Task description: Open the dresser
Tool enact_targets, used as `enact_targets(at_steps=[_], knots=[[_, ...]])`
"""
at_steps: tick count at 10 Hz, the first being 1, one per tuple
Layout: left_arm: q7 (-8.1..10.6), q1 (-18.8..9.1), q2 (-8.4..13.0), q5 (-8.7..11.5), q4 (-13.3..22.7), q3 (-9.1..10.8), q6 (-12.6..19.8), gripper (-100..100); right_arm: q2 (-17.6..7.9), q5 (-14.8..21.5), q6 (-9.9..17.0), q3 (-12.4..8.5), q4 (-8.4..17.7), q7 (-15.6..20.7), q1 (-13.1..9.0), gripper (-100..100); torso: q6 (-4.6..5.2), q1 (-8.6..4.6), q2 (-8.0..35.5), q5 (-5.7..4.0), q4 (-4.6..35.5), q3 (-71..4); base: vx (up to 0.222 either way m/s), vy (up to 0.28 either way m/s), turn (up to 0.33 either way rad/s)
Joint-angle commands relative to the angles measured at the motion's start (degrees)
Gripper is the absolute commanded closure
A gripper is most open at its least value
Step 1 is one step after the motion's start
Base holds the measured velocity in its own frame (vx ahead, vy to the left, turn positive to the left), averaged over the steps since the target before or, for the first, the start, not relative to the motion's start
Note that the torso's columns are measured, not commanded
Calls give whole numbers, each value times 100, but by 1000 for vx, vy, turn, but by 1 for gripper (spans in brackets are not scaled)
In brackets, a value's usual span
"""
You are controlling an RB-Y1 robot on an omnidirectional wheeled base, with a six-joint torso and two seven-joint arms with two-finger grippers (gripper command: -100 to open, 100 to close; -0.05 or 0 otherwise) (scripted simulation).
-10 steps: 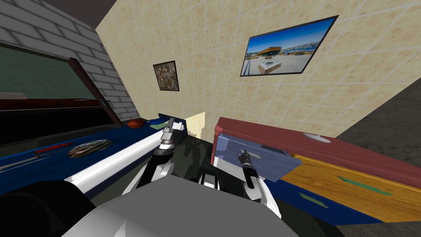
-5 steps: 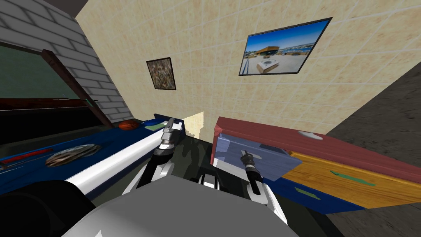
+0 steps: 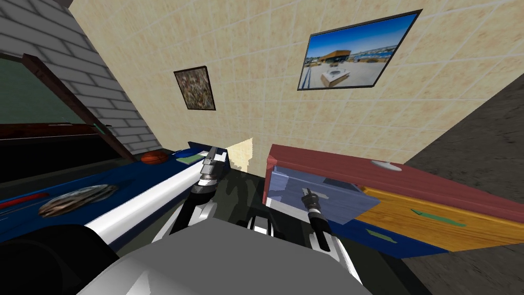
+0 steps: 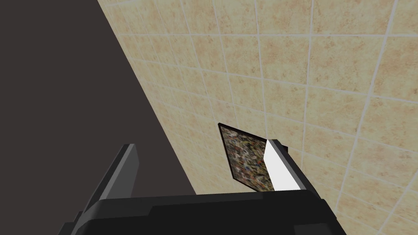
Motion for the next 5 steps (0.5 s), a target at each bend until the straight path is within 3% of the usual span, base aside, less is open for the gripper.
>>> enact_targets(at_steps=[1,3,5], knots=[[0,0,0,0,0,0,0,0,15,-66,-158,-27,-4,390,28,100,-11,8,12,2,7,7,0,-12,10],[0,-1,0,0,0,0,0,0,17,-58,-184,-13,-26,342,47,100,-6,31,10,13,9,5,-51,-3,-2],[0,-2,0,0,1,0,1,0,15,-55,-198,0,-54,343,78,100,0,31,38,10,12,23,-156,21,-21]])
